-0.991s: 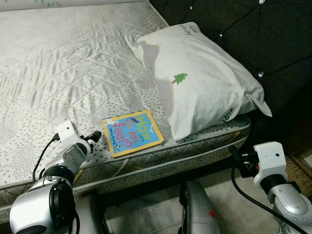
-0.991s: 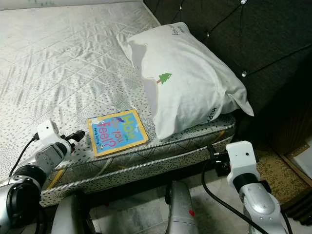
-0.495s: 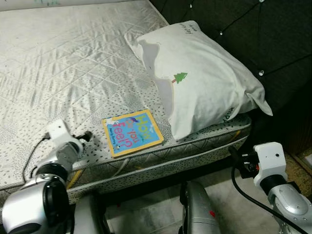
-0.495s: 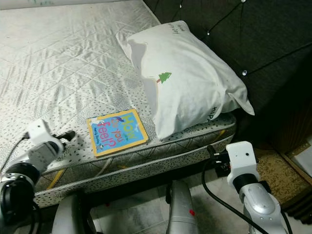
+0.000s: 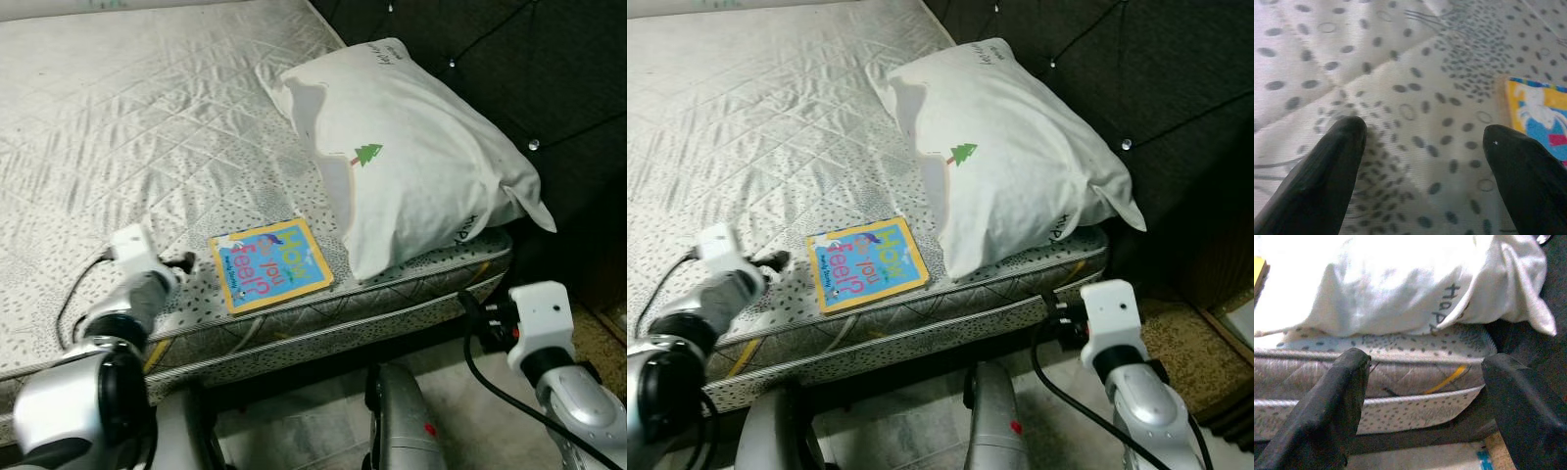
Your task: Clean up the room
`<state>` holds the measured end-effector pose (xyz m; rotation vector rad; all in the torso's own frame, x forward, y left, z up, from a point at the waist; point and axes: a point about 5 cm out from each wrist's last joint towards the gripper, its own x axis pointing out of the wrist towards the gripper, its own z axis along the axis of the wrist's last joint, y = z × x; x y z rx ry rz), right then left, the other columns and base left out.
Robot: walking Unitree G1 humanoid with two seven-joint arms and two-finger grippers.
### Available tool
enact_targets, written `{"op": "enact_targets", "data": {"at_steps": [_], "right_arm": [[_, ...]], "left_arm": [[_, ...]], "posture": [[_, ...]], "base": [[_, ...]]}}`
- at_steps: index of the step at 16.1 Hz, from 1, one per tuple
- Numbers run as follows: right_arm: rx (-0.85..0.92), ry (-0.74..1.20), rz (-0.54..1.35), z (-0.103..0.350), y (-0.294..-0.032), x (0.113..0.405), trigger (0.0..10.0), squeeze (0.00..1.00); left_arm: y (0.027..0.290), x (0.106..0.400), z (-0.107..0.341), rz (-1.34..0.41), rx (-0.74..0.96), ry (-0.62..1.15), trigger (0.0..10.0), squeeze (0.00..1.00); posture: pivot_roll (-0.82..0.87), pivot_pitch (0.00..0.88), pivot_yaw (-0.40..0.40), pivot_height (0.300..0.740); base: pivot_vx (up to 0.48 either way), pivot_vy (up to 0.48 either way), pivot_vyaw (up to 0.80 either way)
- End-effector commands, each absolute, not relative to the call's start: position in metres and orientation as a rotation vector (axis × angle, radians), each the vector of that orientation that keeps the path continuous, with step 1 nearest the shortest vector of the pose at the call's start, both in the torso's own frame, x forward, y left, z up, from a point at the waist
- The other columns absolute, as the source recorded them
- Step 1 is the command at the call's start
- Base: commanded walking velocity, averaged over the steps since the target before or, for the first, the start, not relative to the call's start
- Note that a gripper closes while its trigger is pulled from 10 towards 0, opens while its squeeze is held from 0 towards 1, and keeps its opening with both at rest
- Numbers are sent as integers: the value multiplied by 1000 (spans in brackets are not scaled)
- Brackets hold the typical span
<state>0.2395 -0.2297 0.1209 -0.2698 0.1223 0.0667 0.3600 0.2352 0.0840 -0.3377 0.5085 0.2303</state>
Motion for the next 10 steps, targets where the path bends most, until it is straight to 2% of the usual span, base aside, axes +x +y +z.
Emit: {"op": "enact_targets", "data": {"at_steps": [1,7,9,10], "right_arm": [[-264,121,66,119,-228,240,10000,0],[-186,88,74,108,-207,260,10000,0],[-161,74,79,106,-197,268,10000,0],[-153,68,81,105,-193,272,10000,0]], "left_arm": [[238,364,92,248,-332,471,10000,0],[276,366,122,349,-255,276,10000,0],[277,364,121,325,-223,243,10000,0],[268,362,114,287,-235,253,10000,0]], "posture": [[-328,84,4,525],[-199,17,35,525],[-151,0,47,525],[-129,0,50,525]], "base": [[0,0,0],[0,0,0],[0,0,0],[0,0,0]]}}
